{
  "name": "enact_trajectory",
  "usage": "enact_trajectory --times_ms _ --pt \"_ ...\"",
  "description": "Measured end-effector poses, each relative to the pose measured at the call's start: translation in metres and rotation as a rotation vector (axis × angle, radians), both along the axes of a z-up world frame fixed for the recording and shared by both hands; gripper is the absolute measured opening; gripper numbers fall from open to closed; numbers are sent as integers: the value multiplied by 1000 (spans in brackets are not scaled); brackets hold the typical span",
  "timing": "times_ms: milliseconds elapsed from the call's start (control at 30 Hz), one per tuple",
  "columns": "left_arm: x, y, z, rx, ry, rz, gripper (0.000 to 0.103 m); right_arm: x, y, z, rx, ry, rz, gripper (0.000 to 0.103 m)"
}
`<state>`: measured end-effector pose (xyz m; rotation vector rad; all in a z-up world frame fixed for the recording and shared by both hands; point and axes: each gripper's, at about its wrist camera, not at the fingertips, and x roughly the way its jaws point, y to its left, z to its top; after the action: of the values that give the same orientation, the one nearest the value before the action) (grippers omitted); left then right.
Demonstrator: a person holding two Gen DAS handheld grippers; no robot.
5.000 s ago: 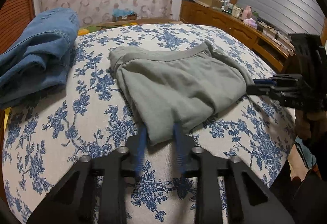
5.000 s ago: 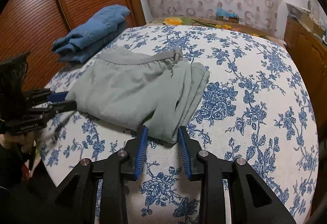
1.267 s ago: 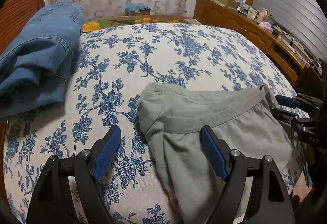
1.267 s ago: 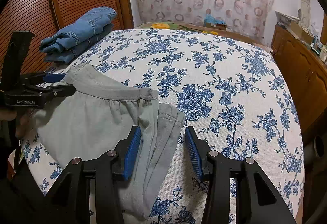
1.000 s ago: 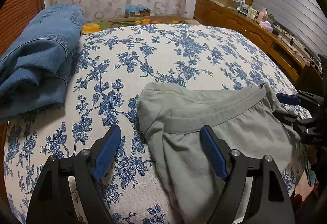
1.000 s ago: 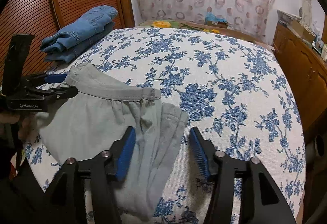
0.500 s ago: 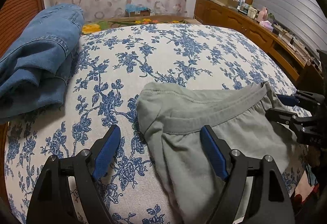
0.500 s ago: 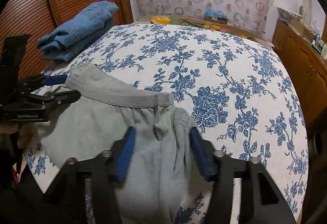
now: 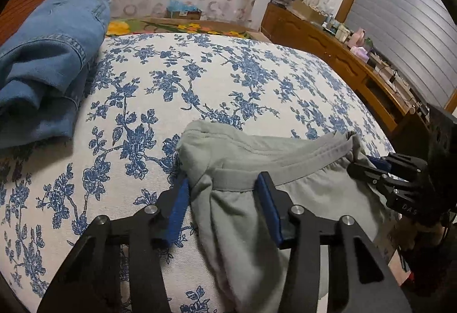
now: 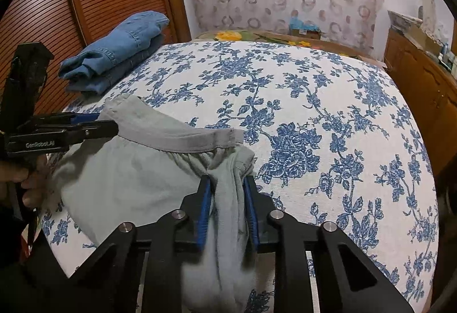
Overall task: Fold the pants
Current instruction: 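Grasp the waistband edge with the right tool while the left tool grasps beside it, then lift the waistband edge with both tools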
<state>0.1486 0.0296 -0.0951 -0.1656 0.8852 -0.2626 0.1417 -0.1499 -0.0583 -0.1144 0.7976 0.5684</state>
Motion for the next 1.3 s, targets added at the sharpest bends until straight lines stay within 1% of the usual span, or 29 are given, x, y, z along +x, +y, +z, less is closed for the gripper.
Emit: enact_trajectory --times_ms 67,133,167,267,400,500,633,767,1000,1167,1300 --pt "-1 0 0 -19 0 -9 38 1 0 0 8 4 4 18" --pt "-2 0 0 -29 -6 -13 32 1 0 0 13 6 9 15" --pt "-4 -1 0 -29 -14 -13 27 1 0 0 15 7 8 15" --pt "-9 -3 5 -35 -42 -15 19 0 -1 0 27 10 8 13" --pt "-18 -9 15 -13 -86 -16 17 -1 -1 1 44 8 5 12" --pt "-27 -12 24 -14 -118 -21 17 -4 -3 5 57 -6 8 12" --pt "-36 -15 39 -18 -159 -27 17 -10 -13 12 121 2 5 12" --pt "-45 -21 57 -5 -208 -37 17 -19 -21 28 139 -39 3 11" --pt "-54 -31 85 15 -286 -54 17 -42 -31 65 137 -149 8 11" --pt "-54 -36 103 12 -330 -69 17 -55 -39 83 136 -197 -2 11" --pt "-53 -39 111 8 -354 -69 17 -64 -44 94 137 -224 5 11"
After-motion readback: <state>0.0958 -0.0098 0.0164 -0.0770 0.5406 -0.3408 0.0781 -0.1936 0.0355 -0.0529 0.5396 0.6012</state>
